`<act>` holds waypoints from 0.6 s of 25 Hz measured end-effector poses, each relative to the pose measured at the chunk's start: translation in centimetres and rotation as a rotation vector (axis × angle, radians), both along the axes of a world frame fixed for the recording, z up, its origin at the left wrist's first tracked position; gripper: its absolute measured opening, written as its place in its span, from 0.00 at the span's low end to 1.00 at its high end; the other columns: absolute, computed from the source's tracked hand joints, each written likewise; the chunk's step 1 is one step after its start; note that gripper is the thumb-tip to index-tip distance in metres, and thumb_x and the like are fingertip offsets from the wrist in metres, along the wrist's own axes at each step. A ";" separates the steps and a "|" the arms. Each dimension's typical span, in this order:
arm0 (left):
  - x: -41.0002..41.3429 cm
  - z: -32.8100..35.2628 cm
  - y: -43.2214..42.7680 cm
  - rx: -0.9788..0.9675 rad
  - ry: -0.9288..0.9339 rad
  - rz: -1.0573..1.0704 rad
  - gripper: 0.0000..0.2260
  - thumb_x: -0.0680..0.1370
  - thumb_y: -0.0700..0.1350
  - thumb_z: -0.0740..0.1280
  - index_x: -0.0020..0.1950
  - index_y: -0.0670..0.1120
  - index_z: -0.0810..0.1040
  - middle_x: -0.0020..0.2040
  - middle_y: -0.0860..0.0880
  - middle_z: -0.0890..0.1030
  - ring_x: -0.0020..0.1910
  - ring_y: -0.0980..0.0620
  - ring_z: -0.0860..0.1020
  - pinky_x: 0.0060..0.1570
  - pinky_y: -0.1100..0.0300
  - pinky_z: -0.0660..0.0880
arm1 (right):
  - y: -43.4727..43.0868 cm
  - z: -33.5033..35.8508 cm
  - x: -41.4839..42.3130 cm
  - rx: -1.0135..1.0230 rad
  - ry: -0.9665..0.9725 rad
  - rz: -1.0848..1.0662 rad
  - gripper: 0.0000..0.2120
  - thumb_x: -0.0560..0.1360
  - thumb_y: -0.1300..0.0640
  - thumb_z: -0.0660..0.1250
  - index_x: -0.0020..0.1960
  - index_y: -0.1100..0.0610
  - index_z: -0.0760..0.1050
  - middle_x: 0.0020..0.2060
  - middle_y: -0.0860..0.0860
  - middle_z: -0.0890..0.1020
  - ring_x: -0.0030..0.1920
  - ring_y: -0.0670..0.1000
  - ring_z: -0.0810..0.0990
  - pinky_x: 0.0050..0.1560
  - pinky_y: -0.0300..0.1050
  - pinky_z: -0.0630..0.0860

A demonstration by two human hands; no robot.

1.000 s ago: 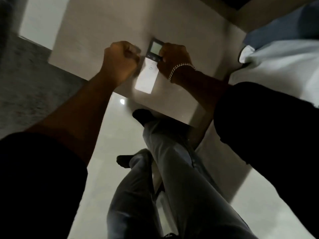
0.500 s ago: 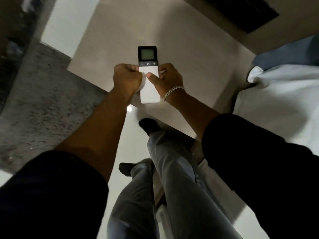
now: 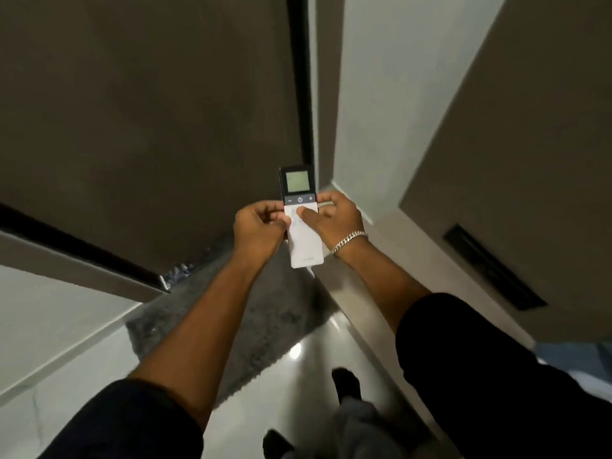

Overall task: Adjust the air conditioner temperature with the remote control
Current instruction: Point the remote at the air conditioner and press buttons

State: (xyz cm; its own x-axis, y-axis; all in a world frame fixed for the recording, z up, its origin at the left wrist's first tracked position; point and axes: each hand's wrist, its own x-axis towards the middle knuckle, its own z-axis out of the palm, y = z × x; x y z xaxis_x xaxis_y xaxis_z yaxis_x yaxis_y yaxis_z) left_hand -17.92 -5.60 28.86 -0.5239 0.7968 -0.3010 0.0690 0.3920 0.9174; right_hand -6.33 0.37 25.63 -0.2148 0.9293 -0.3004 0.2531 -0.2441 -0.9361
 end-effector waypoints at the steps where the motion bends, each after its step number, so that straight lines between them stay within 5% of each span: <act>1: -1.6 3.2 -0.8 0.037 0.025 0.041 0.11 0.76 0.32 0.66 0.58 0.35 0.80 0.51 0.39 0.83 0.46 0.46 0.82 0.43 0.60 0.82 | -0.1 3.2 -1.9 0.043 0.046 0.057 0.14 0.68 0.58 0.75 0.49 0.55 0.73 0.47 0.57 0.85 0.35 0.45 0.82 0.32 0.37 0.79; 4: -6.0 11.9 -3.4 0.182 0.092 0.180 0.11 0.76 0.34 0.67 0.58 0.37 0.80 0.53 0.39 0.84 0.50 0.45 0.82 0.53 0.51 0.81 | -0.8 12.2 -7.5 0.154 0.150 0.198 0.14 0.69 0.60 0.74 0.52 0.58 0.76 0.47 0.60 0.86 0.33 0.44 0.83 0.30 0.36 0.78; 9: -12.0 25.7 -7.3 0.406 0.265 0.267 0.10 0.76 0.34 0.67 0.56 0.38 0.80 0.53 0.40 0.84 0.48 0.47 0.82 0.48 0.54 0.81 | -2.8 26.6 -14.9 0.356 0.359 0.327 0.17 0.69 0.62 0.74 0.56 0.63 0.77 0.46 0.59 0.85 0.37 0.49 0.84 0.36 0.39 0.82; 15: -15.7 39.9 -10.3 0.628 0.441 0.370 0.12 0.74 0.33 0.67 0.57 0.37 0.80 0.51 0.37 0.84 0.50 0.40 0.84 0.50 0.44 0.82 | -4.9 41.7 -19.8 0.550 0.542 0.451 0.15 0.68 0.63 0.75 0.54 0.63 0.79 0.45 0.57 0.85 0.38 0.50 0.84 0.37 0.39 0.81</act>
State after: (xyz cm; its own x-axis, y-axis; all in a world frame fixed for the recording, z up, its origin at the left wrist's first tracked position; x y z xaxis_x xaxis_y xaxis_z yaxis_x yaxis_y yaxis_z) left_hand -33.60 -15.88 68.80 -0.7488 0.5020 0.4327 0.4391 -0.1132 0.8913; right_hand -26.18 -4.57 67.28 -0.5780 0.7046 0.4117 -0.2945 0.2904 -0.9105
